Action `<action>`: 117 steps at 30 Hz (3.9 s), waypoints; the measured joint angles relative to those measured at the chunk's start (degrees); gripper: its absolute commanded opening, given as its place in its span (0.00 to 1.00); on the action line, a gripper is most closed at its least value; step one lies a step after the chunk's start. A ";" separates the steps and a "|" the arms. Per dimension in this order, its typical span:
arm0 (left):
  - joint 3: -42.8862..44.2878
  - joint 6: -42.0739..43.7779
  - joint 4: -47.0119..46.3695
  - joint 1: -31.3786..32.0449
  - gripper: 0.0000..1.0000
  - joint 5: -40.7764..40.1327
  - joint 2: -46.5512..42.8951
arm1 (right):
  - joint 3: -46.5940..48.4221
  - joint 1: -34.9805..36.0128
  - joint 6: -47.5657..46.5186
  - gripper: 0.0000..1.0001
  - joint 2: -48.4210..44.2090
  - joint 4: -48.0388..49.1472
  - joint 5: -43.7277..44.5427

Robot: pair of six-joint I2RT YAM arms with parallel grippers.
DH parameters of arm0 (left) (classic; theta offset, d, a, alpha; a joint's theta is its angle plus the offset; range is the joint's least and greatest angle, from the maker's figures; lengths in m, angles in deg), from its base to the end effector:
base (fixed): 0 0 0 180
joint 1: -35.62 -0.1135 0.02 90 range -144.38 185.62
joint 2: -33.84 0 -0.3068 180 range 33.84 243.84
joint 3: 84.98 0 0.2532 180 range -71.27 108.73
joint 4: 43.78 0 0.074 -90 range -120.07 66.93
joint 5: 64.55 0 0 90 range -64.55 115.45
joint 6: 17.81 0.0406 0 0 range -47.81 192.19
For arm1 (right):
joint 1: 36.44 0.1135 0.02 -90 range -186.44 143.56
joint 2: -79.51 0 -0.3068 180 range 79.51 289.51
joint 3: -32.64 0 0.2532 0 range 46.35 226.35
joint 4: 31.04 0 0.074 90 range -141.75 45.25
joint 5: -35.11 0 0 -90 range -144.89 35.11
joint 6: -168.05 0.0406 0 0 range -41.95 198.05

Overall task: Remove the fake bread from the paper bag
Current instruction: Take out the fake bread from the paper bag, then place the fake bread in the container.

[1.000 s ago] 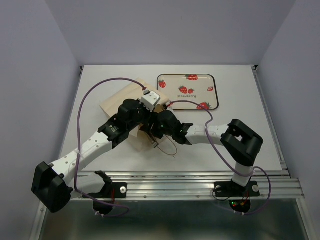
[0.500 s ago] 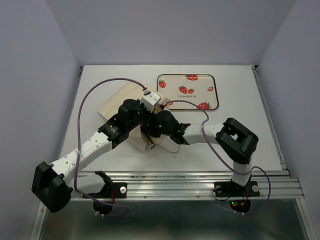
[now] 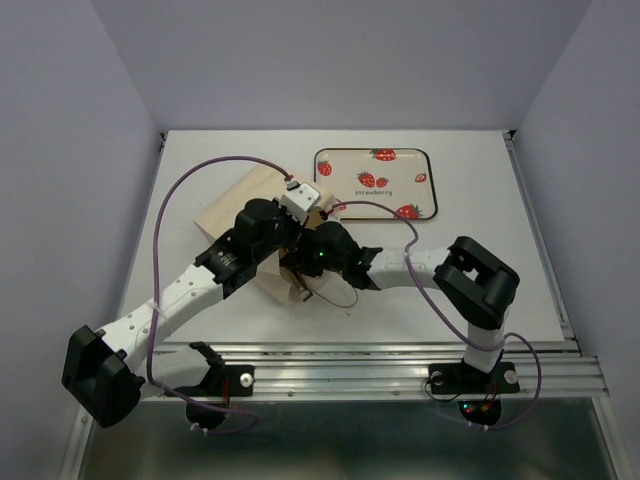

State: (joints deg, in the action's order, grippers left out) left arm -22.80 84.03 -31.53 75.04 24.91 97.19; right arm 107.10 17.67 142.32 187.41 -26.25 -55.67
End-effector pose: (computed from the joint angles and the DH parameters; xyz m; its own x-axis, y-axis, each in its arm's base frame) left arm 0.1911 -0.1566 0.3559 -0.0466 0.3039 -0.9516 0.6513 0.7315 0.2017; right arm 0.2494 0.3456 0.2110 -0.8581 0.3507 -0.3751 -0.1015 0.6002 0.7934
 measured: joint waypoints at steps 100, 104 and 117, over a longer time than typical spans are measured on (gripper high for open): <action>2.69 -1.25 -1.25 0.66 0.00 -12.02 1.66 | 22.77 -27.52 -122.44 0.03 -11.74 -39.19 31.23; 2.67 -1.84 -0.96 0.66 0.00 -12.94 1.60 | 20.41 -27.41 -133.09 0.04 -11.52 -31.61 32.26; 2.64 -2.69 -0.42 0.70 0.00 -16.13 1.75 | 10.34 -28.57 -153.54 0.07 -6.67 -12.87 36.44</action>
State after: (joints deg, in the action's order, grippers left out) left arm -20.16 81.34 -31.94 75.74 8.78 98.94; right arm 117.44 -10.90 -11.22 180.74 -39.12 -19.23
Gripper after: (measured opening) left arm 0.026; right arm 0.305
